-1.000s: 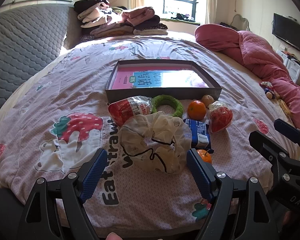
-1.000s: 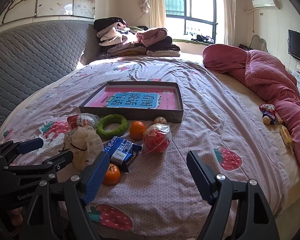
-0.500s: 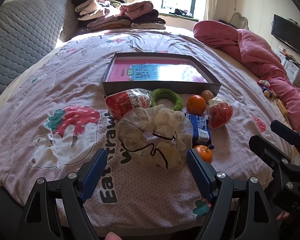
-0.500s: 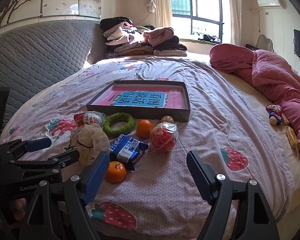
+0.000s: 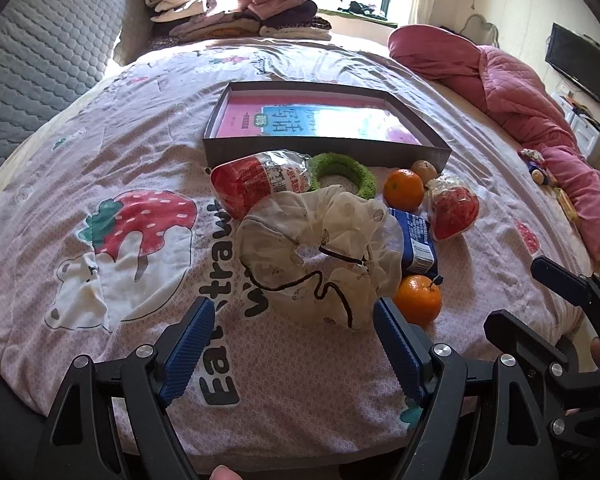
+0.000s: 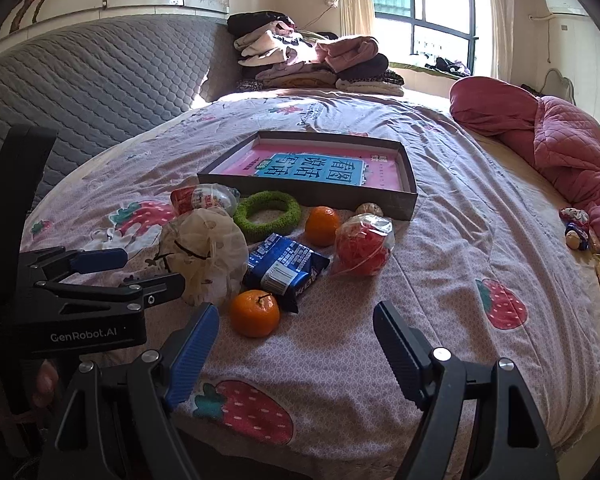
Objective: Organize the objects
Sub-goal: 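Move the left gripper onto the cream drawstring mesh bag and close it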
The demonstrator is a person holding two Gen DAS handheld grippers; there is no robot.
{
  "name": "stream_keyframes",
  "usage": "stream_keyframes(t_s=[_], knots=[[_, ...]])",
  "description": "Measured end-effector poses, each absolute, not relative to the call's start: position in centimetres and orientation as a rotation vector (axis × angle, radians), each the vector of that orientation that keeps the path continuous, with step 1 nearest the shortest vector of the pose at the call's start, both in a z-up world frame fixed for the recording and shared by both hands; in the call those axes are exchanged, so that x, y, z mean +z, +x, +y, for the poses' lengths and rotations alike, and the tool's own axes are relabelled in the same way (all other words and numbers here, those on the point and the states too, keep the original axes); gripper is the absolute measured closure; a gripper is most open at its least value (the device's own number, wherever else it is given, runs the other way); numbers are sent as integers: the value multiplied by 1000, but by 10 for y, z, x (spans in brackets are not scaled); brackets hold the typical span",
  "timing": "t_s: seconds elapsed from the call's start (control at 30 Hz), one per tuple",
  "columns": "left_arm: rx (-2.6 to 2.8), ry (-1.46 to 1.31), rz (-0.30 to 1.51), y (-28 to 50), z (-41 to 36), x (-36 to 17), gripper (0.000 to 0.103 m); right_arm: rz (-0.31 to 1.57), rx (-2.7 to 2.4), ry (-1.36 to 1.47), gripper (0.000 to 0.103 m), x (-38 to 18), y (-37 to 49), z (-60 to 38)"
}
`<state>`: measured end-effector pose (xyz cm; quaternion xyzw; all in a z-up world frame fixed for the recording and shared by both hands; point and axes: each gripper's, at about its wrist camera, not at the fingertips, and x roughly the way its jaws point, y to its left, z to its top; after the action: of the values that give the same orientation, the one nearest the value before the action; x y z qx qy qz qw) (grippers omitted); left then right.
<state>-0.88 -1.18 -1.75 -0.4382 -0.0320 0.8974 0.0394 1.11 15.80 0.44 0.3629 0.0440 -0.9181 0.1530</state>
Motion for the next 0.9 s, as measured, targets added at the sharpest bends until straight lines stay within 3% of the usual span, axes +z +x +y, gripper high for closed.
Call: stream_keyframes(t_s=[0.5, 0.9], knots=[[2695, -1383, -204, -34, -25, -39, 21, 157, -2593, 1114, 24, -30, -5, 142], [2633, -1371, -282, -53, -33, -50, 21, 89, -2547, 1146, 34, -46, -19, 137]])
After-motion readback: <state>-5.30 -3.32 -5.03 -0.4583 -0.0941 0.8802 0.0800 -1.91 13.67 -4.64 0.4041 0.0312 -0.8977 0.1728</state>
